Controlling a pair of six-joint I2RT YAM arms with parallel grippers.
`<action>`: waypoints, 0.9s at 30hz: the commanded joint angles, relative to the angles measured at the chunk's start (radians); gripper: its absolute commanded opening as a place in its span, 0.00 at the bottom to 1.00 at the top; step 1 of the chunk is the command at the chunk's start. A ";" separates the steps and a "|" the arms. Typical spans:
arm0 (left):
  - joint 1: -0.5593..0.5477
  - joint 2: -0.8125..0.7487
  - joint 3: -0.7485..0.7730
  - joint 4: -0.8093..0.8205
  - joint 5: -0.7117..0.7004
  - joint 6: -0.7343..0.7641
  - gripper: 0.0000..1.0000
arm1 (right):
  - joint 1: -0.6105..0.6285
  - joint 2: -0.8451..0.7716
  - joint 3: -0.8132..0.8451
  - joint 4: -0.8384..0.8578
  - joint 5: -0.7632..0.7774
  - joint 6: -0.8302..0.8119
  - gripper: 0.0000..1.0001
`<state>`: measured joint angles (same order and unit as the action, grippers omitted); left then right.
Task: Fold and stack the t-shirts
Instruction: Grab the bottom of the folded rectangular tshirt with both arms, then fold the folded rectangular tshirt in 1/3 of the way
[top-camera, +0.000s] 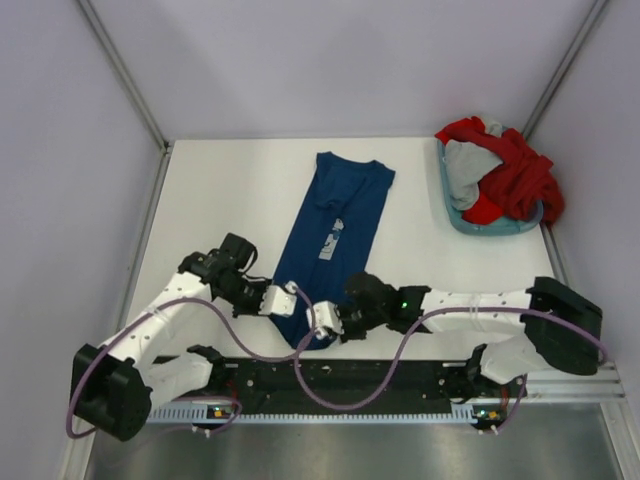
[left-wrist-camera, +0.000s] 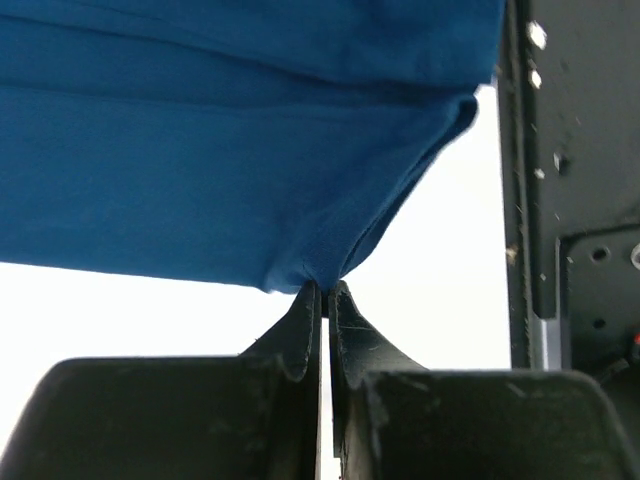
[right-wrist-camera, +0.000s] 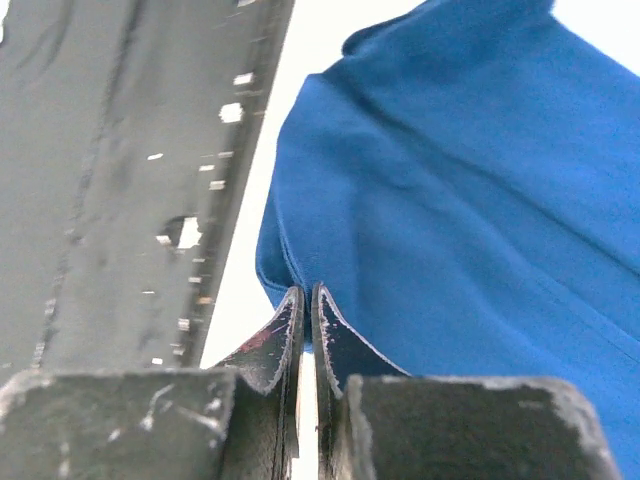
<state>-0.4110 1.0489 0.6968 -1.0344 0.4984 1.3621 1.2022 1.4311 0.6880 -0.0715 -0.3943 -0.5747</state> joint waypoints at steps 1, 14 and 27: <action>-0.002 0.081 0.108 0.075 0.101 -0.201 0.00 | -0.145 -0.122 -0.001 0.111 -0.031 0.133 0.00; 0.015 0.571 0.561 0.287 -0.124 -0.546 0.00 | -0.545 0.034 0.053 0.335 -0.040 0.243 0.00; 0.047 0.885 0.869 0.240 -0.212 -0.666 0.00 | -0.694 0.233 0.192 0.302 -0.051 0.372 0.00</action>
<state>-0.3752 1.8877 1.4879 -0.7685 0.3061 0.7509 0.5419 1.6154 0.8158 0.1997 -0.4271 -0.2775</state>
